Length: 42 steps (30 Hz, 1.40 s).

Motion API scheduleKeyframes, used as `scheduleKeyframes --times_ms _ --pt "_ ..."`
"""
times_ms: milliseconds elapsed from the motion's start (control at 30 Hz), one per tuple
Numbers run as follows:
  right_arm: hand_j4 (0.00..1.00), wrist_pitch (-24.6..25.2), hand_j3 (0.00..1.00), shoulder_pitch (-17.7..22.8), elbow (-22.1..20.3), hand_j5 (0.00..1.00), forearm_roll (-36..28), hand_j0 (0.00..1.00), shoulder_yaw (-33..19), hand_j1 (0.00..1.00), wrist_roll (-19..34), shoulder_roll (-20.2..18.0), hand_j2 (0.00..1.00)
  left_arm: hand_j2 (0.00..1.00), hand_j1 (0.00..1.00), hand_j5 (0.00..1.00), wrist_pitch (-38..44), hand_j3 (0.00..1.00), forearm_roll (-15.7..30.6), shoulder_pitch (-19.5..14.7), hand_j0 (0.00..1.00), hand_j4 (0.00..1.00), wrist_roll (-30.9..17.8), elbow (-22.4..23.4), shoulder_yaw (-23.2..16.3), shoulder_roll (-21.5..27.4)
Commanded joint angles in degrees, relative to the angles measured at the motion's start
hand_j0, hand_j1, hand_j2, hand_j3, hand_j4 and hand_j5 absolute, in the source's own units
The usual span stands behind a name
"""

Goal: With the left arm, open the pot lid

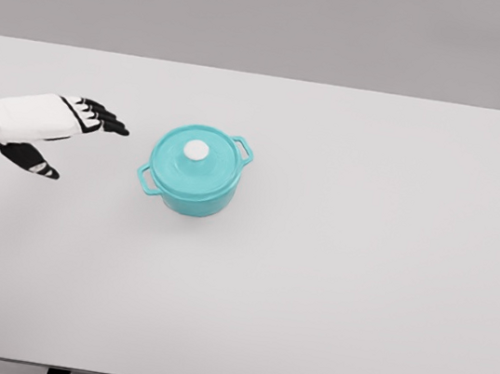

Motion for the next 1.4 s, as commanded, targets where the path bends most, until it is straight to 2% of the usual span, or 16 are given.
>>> scheduleKeyframes --times_ms 0,133,167,333,367,400,433,500,533,600,633,700,800,933,1100,1367 --pt "1.0 0.0 1.0 0.0 0.0 1.0 -0.1 1.0 0.0 1.0 0.1 0.0 1.0 1.0 1.0 1.0 0.1 1.0 0.3 0.0 1.0 1.0 -0.1 -0.1 -0.2 -0.1" --pt "1.0 0.0 1.0 0.4 -0.2 1.0 0.0 1.0 0.1 1.0 0.0 0.0 1.0 1.0 1.0 1.0 0.1 1.0 0.3 -0.1 1.0 1.0 -0.1 -0.2 -0.6 -0.1" --pt "1.0 0.0 1.0 0.5 -0.1 1.0 0.0 1.0 0.1 1.0 -0.1 0.0 1.0 1.0 1.0 1.0 0.1 1.0 0.3 -0.4 1.0 1.0 -1.6 -0.2 -0.8 -0.1" --pt "1.0 0.0 1.0 0.6 -0.1 1.0 0.0 1.0 0.1 1.0 0.0 0.0 1.0 1.0 1.0 1.0 0.1 1.0 0.3 -2.7 1.0 1.0 -2.0 -0.4 -0.9 -0.2" --pt "1.0 0.0 1.0 0.6 -0.1 1.0 0.0 1.0 0.1 1.0 0.0 0.0 1.0 1.0 1.0 1.0 0.1 1.0 0.5 -4.3 1.0 1.0 -2.0 -0.6 -1.6 -0.1" --pt "1.0 0.0 1.0 0.6 -0.1 1.0 0.0 1.0 0.1 1.0 0.0 0.0 1.0 1.0 1.0 1.0 0.1 1.0 0.6 -7.5 1.0 1.0 -2.0 -1.7 -5.2 0.4" --pt "1.0 0.0 1.0 0.6 -0.1 1.0 0.0 1.0 0.1 1.0 0.0 0.0 1.0 1.0 1.0 1.0 0.1 1.0 0.6 -12.6 1.0 1.0 -2.0 -2.0 -11.7 0.0" --pt "1.0 0.0 1.0 0.6 -0.1 1.0 0.0 1.0 0.1 1.0 0.0 0.0 1.0 1.0 1.0 1.0 0.1 1.0 0.7 -17.6 1.0 1.0 -2.0 -1.9 -17.7 -1.1" --pt "1.0 0.0 1.0 0.6 -0.1 1.0 0.0 1.0 0.1 1.0 0.0 0.0 1.0 1.0 1.0 1.0 0.1 1.0 0.9 -21.6 1.0 1.0 -2.0 -1.3 -22.6 -0.9" --pt "1.0 0.0 1.0 0.6 -0.1 1.0 0.0 1.0 0.1 1.0 0.0 0.0 1.0 1.0 1.0 1.0 0.1 1.0 0.9 -25.3 1.0 1.0 -2.0 -1.4 -26.2 -1.7" --pt "1.0 0.0 1.0 0.6 -0.1 1.0 0.0 1.0 0.1 1.0 0.0 0.0 1.0 1.0 1.0 1.0 0.1 1.0 0.9 -25.9 1.0 1.0 -2.0 -1.3 -27.1 -2.8" --pt "1.0 0.0 1.0 0.6 -0.1 1.0 0.0 1.0 0.1 1.0 0.0 0.0 1.0 1.0 1.0 1.0 0.1 1.0 0.4 -28.4 1.0 1.0 -2.0 -0.2 -27.5 -7.2" --pt "1.0 0.0 1.0 0.6 -0.1 1.0 0.0 1.0 0.1 1.0 0.0 0.0 1.0 1.0 1.0 1.0 0.1 1.0 0.2 -31.1 1.0 1.0 -2.0 0.8 -28.1 -9.2" --pt "1.0 0.0 1.0 0.6 -0.1 1.0 0.0 1.0 0.1 1.0 0.0 0.0 1.0 1.0 1.0 1.0 0.1 1.0 -0.5 -31.3 1.0 1.0 -2.0 1.4 -29.8 -12.7" --pt "1.0 0.0 1.0 0.6 -0.1 1.0 0.0 1.0 0.1 1.0 0.0 0.0 1.0 1.0 1.0 1.0 0.1 1.0 -5.4 -31.5 1.0 1.0 -2.0 8.3 -31.4 -13.1" --pt "1.0 0.0 1.0 0.6 -0.1 1.0 0.0 1.0 0.1 1.0 0.0 0.0 1.0 0.99 0.99 0.99 0.1 0.99 -6.6 -32.3 0.99 0.99 -2.0 9.6 -31.7 -14.6"
